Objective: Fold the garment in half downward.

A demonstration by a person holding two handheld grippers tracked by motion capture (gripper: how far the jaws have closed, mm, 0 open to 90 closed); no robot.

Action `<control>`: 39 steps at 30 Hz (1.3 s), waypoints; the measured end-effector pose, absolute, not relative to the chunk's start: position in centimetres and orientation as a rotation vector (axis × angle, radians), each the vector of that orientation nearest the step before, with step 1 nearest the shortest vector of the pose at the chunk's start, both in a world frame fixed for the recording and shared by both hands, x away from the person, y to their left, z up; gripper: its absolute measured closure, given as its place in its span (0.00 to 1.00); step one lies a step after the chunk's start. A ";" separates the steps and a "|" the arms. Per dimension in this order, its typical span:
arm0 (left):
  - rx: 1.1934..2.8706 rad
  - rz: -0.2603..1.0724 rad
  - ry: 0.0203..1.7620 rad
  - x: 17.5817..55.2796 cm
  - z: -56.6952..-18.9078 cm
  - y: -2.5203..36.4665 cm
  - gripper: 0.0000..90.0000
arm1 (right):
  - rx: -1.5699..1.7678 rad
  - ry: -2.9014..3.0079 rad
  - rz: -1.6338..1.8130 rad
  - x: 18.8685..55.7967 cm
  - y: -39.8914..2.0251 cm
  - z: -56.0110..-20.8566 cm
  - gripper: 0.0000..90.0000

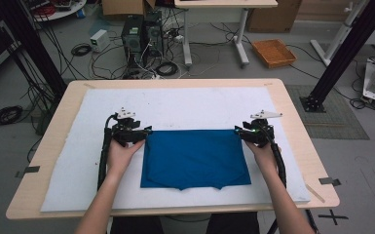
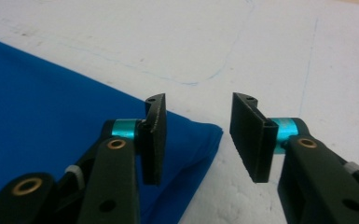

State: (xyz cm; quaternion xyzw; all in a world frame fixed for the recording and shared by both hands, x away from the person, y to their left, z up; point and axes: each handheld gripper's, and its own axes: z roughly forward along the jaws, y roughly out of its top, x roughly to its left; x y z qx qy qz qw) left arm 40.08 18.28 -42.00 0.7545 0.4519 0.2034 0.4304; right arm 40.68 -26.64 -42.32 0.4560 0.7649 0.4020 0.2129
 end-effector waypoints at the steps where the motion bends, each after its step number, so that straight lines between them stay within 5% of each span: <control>1: 1.893 0.527 1.104 39.6 -41.7 18.2 0.47 | 1.259 2.121 1.132 40.3 -26.6 -42.1 0.59; 7: 1.942 0.712 1.045 35.8 -40.2 17.7 0.31 | 1.195 2.094 1.223 37.6 -27.1 -40.8 0.55; 15: 1.824 0.455 0.974 32.1 -40.2 19.4 0.38 | 1.181 2.055 1.291 34.2 -28.9 -40.3 0.54; 39: 1.767 0.436 0.810 29.4 -42.0 20.2 0.38 | 1.291 1.978 1.355 32.0 -33.1 -40.8 0.52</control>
